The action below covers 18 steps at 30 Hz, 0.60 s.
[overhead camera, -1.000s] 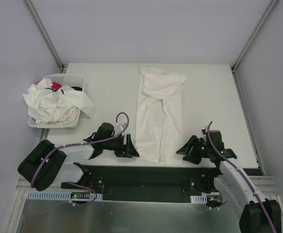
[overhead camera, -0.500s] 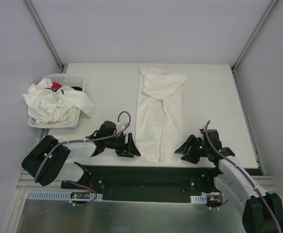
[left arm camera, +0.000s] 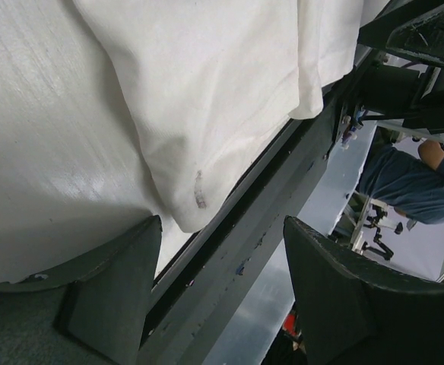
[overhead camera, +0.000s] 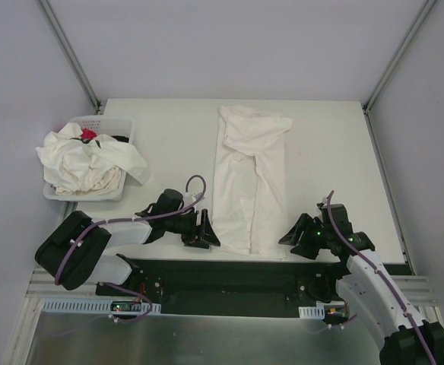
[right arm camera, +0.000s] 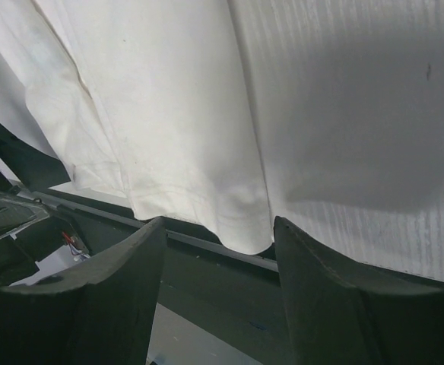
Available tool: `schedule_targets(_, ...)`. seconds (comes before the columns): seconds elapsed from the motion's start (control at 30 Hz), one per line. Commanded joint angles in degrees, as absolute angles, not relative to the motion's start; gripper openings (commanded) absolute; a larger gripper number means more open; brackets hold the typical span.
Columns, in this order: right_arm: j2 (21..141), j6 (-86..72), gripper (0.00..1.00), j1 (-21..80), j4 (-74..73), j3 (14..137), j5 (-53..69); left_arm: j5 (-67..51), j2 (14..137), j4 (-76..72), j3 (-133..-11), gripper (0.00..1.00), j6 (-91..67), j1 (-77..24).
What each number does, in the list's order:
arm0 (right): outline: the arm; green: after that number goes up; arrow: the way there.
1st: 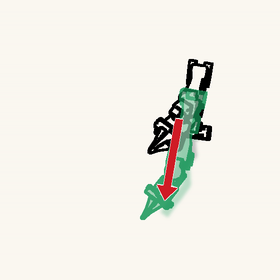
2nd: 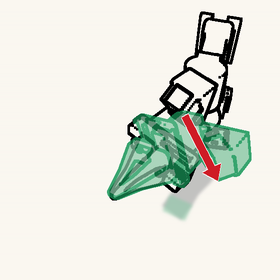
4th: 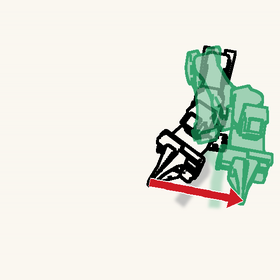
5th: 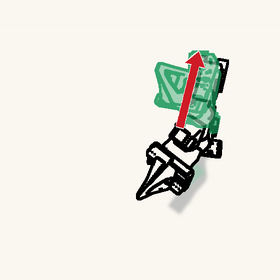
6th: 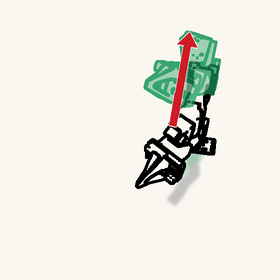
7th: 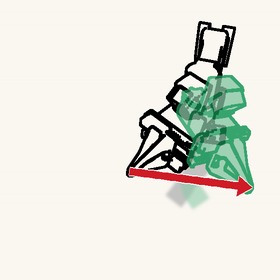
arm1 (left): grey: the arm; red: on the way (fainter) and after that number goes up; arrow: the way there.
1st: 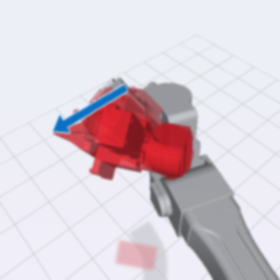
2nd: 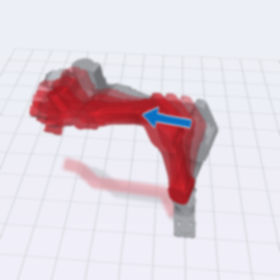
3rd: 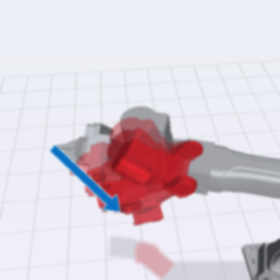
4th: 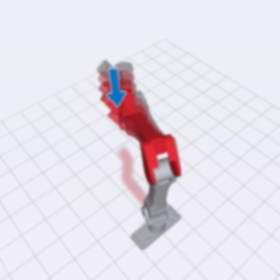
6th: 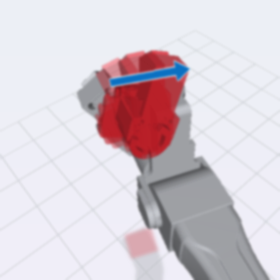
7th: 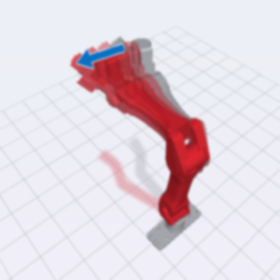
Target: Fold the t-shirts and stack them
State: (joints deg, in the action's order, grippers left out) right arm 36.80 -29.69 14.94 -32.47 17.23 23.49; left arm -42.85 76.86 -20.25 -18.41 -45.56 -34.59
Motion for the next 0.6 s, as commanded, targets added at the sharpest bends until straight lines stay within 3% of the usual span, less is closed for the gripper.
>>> schedule_targets(0.0,36.9,-30.6,0.61,15.0,-34.6,17.3,23.3,-42.2,77.4,-16.3,-19.5,0.66,-42.5,-35.3)
schedule_targets(0.57,45.4,-34.0,0.61,16.3,-23.9,14.3,23.7,-41.9,79.9,-16.6,-21.5,0.65,-41.4,-35.3)
